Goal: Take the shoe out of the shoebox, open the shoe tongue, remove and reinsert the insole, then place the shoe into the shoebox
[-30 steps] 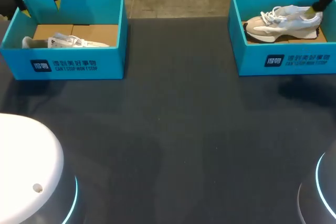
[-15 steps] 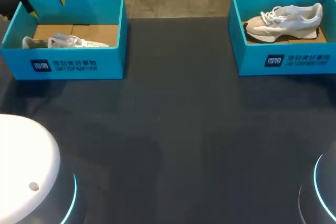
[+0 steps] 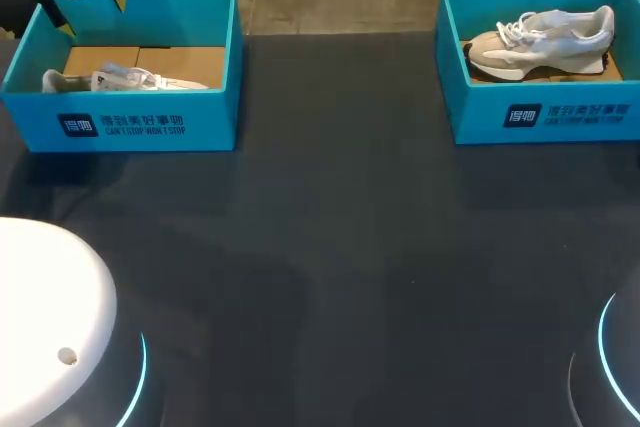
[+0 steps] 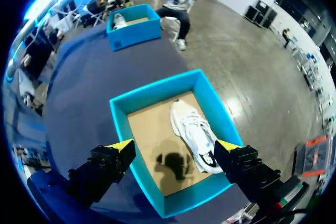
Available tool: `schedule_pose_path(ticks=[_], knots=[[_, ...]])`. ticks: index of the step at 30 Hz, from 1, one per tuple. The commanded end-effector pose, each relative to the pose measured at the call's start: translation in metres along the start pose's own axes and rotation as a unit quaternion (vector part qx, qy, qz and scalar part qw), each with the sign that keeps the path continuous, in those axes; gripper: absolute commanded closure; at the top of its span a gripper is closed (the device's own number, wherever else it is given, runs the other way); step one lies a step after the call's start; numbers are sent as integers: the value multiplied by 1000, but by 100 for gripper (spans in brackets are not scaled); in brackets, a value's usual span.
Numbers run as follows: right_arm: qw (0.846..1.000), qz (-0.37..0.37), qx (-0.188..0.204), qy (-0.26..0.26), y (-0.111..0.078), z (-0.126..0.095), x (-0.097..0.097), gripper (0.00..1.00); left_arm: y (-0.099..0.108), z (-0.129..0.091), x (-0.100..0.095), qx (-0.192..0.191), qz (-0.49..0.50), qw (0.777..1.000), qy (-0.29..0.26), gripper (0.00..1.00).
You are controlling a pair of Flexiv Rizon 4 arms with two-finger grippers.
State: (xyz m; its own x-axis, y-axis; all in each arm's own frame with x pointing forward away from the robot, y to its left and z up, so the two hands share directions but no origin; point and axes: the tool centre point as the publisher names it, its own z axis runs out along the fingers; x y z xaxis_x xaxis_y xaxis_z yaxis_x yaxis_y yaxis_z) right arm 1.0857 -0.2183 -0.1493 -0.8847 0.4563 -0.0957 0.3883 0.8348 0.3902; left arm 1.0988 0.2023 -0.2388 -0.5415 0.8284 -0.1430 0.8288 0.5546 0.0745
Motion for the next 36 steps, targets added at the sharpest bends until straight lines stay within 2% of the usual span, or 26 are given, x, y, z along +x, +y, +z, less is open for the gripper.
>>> schedule_pose_path(ticks=[1, 16, 22, 26, 32, 36], knots=[[1000, 3, 2, 2, 2, 4, -4, 0, 0, 0, 0, 0, 0, 1000, 1, 0], [1000, 3, 2, 2, 2, 4, -4, 0, 0, 0, 0, 0, 0, 1000, 1, 0], [989, 137, 20, -52, -10, 4, -28, 0, 0, 0, 0, 0, 0, 1000, 1, 0], [978, 187, 36, -85, -21, 6, -41, 0, 0, 0, 0, 0, 0, 1000, 1, 0], [960, 258, 47, -94, -37, 17, -57, 0, 0, 0, 0, 0, 0, 1000, 1, 0], [944, 302, 69, -111, -43, 26, -67, 0, 0, 0, 0, 0, 0, 1000, 1, 0]])
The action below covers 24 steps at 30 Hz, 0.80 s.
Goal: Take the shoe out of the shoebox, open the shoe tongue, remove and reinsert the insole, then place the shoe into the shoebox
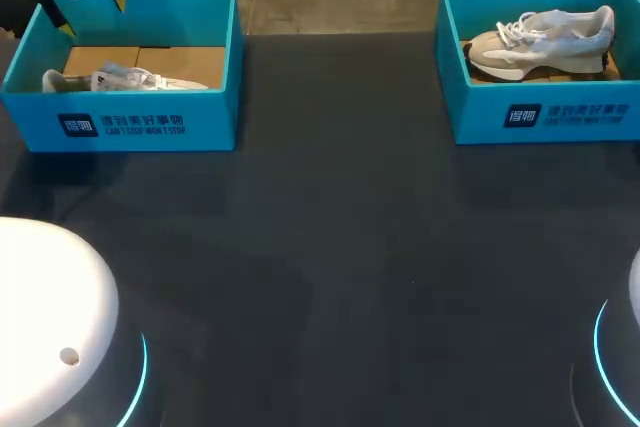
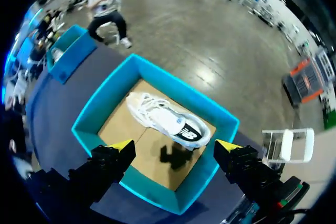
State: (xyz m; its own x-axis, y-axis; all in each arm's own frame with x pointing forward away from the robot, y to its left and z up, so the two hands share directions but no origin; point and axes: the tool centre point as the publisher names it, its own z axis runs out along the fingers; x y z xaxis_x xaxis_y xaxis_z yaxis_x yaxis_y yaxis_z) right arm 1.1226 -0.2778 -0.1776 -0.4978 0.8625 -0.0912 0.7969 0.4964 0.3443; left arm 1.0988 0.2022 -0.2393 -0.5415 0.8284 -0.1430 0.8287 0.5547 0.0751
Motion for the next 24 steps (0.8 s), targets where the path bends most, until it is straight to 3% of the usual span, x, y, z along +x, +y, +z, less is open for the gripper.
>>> schedule_pose_path(ticks=[1, 9, 15, 24], knots=[[998, 48, 26, -17, 8, 13, -7, 0, 0, 0, 0, 0, 0, 1000, 1, 0], [990, 131, 44, -35, -2, 38, -32, 0, 0, 0, 0, 0, 0, 1000, 1, 0], [983, 170, 71, -13, -11, 49, -35, 0, 0, 0, 0, 0, 0, 1000, 1, 0], [982, 176, 66, -10, -11, 50, -35, 0, 0, 0, 0, 0, 0, 1000, 1, 0]])
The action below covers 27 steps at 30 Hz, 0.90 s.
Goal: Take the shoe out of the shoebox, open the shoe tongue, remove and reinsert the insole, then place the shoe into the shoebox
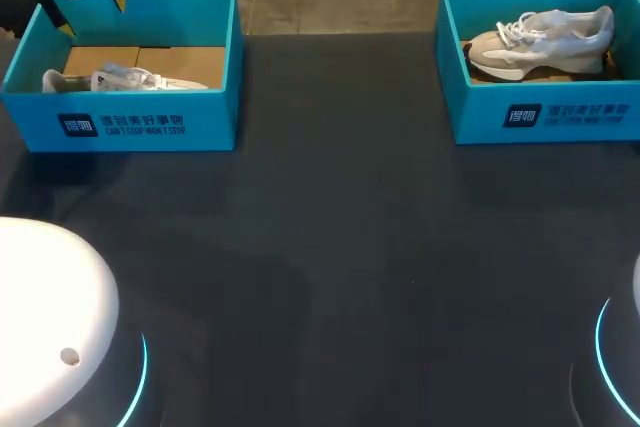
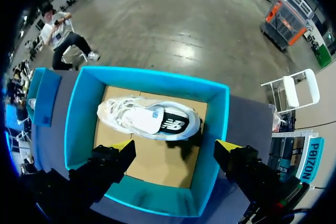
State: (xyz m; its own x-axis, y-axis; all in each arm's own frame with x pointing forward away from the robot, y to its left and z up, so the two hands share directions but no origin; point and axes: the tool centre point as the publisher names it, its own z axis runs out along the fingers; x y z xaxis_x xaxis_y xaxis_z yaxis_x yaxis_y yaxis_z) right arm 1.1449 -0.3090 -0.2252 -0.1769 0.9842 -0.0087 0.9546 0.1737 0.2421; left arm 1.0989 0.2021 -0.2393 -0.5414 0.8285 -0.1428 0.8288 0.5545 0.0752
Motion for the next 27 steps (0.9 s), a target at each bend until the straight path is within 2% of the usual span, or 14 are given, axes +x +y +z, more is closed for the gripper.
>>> schedule_pose_path(ticks=[1, 11, 20, 27], knots=[[1000, 0, 4, 0, 3, 1, -1, 0, -2, -3, 1, 6, 9, 1000, 1, 0], [1000, 0, 4, 0, 3, 1, -1, 0, -17, -28, -1, 10, 60, 998, 4, 0], [998, 21, 46, -30, -7, 26, -1, 0, -42, -40, -7, 25, 67, 997, -9, 0], [996, 50, 48, -60, -11, 44, -8, 0, -50, -49, -10, 28, 60, 998, -18, 0]])
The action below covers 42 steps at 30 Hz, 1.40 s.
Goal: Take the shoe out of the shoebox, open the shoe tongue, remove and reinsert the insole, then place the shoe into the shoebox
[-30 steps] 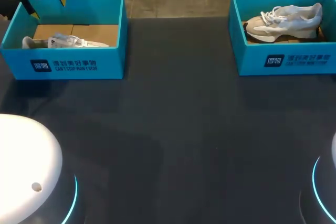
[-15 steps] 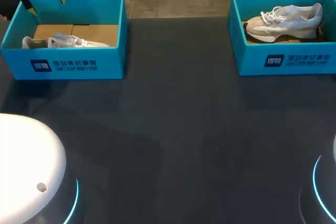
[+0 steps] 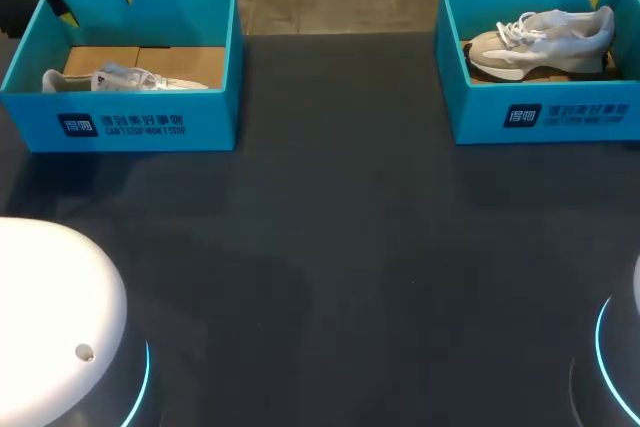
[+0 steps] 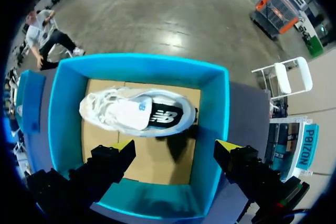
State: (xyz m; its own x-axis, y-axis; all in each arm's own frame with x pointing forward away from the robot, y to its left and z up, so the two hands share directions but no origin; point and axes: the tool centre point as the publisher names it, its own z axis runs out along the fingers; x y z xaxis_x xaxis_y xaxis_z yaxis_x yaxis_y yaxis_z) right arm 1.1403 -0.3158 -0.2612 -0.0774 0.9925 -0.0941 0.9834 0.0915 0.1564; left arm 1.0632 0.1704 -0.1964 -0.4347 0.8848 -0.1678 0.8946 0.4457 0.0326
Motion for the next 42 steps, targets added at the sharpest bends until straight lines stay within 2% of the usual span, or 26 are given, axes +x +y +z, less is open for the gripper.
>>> schedule_pose_path(ticks=[1, 5, 12, 19, 39, 42], knots=[[1000, 16, 1, -7, 5, 14, -3, 0, -8, -5, 2, -3, 0, 1000, -2, 0], [1000, 28, 0, -14, 9, 24, -7, 0, -10, -8, 1, -1, 2, 1000, -1, 0], [999, 35, 5, -26, 16, 31, -1, 0, -14, -20, -1, 3, 1, 1000, 8, 0], [998, 55, 11, -25, 23, 44, -6, 0, -14, -21, 0, 1, -1, 1000, 12, 0], [998, 59, 10, -21, 23, 45, -7, 0, -14, -21, 0, 1, -1, 1000, 12, 0], [996, 79, -3, -36, 32, 50, -11, 0, -14, -21, 0, 1, -1, 1000, 12, 0]])
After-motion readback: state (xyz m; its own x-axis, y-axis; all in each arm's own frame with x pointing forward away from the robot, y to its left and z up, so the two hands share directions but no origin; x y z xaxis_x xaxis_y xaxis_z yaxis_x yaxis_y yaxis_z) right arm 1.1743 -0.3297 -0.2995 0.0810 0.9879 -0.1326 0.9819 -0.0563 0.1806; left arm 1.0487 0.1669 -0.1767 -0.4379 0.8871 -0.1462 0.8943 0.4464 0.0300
